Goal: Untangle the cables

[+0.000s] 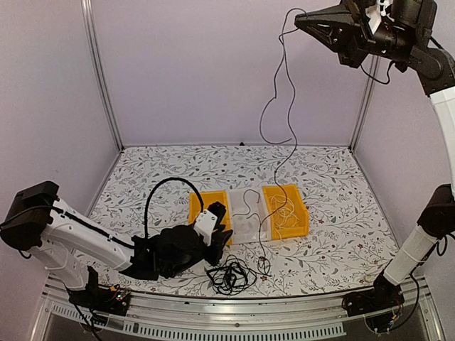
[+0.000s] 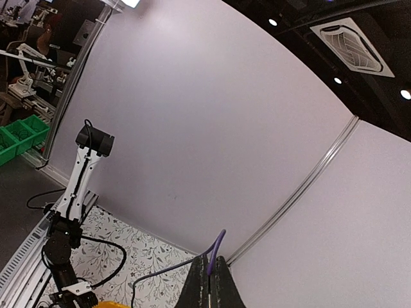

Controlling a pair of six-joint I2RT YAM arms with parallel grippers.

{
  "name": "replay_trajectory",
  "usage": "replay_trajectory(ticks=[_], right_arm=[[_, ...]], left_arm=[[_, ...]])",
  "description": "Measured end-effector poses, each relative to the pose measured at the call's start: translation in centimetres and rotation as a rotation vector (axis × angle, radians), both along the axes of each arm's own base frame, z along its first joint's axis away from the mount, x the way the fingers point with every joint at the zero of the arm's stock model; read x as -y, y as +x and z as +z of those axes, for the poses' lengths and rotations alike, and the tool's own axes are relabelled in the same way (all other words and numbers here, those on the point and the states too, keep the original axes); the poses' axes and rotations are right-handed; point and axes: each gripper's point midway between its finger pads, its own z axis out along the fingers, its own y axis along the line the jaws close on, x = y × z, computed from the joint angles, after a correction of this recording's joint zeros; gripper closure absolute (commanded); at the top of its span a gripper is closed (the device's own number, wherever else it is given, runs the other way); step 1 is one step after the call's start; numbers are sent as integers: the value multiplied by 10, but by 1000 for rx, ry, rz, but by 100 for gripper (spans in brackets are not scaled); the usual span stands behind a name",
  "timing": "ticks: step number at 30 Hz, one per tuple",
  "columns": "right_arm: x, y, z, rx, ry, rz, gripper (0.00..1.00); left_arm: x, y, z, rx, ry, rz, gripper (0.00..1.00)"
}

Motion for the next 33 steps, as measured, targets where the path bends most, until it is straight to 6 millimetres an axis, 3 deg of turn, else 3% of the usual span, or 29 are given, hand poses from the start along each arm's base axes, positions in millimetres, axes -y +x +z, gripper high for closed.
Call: replay_trajectory(ticks=[5,7,12,18,21,24,27,33], right_arm=[[-5,16,5,14,24,-42,100],[-8,22,6,15,32,-58,100],[-10,31,7,12,39,-90,100],[-9,33,7,16,45,-104,100],[-9,34,6,11,42,-110,100],[-7,33,8,14,45,-117,100],[-4,30,11,22,53,-123,100],[4,31,26,65,89,-179,100]], left_arm=[[2,-1,1,8,1,-12,65],[12,-7,3,17,-9,-73,63],[57,-26,-7,27,-6,-274,60],[109,-32,-23,35,19,-389,59],[131,-29,-26,36,16,-404,62],[145,-27,-27,38,6,-412,72],[149,-30,-34,30,13,-435,84],[151,-44,-57,-3,69,-522,86]])
